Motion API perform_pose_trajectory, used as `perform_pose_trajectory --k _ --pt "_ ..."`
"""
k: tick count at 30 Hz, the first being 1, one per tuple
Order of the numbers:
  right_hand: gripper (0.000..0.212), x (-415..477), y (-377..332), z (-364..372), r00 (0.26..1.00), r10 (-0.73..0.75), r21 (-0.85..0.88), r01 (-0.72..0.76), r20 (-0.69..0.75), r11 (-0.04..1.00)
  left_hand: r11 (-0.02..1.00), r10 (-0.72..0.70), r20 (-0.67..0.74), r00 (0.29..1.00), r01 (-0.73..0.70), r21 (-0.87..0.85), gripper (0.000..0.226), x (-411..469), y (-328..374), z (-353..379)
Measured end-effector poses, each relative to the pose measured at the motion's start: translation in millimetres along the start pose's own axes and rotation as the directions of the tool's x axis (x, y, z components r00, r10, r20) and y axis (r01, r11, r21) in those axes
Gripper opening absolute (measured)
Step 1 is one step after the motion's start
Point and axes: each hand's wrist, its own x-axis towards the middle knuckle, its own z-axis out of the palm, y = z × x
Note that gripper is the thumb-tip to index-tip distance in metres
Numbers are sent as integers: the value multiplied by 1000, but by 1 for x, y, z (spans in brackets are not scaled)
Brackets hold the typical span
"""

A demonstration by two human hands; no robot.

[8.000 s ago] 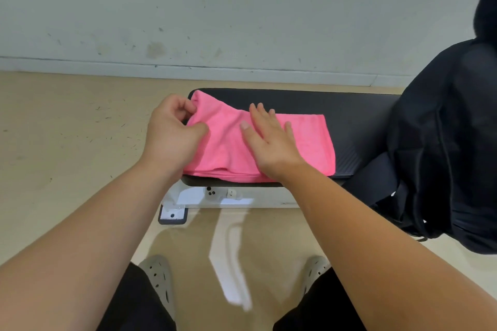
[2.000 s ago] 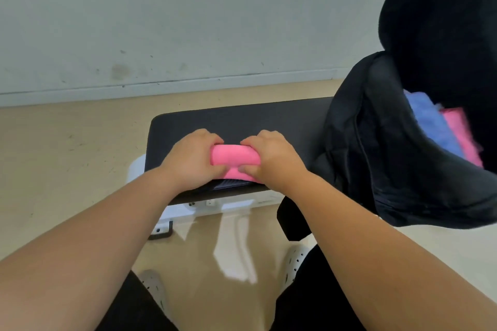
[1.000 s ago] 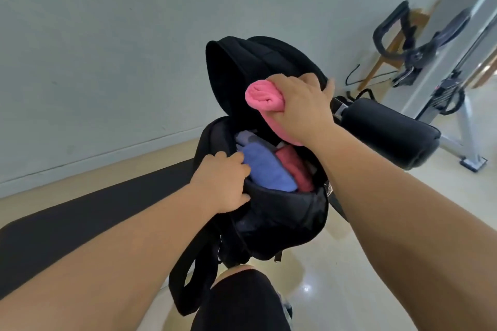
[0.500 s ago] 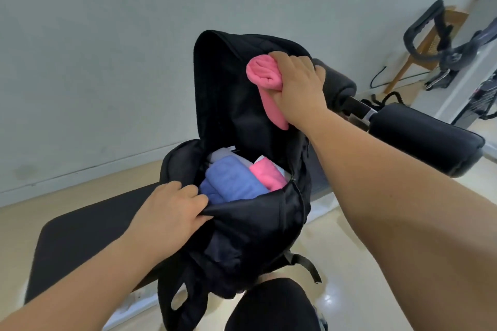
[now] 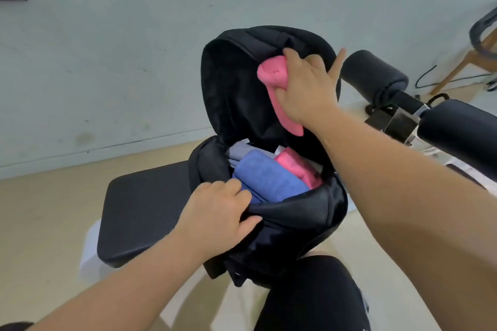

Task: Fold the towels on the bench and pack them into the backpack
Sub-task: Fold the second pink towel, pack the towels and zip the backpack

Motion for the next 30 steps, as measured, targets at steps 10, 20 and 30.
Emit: perform_pose_trajectory --k 10,20,30 --pt "49 -82 -56 -3 969 97 671 -229 229 705 999 -26 137 990 32 -37 63 -9 -55 7" --pt "54 -42 -89 84 725 322 606 -687 608 401 1000 -13 19 1000 13 3 36 -15 -64 11" --pt "58 -62 -81 96 906 131 81 -179 403 981 998 30 3 1000 -30 -49 41 -14 -75 23"
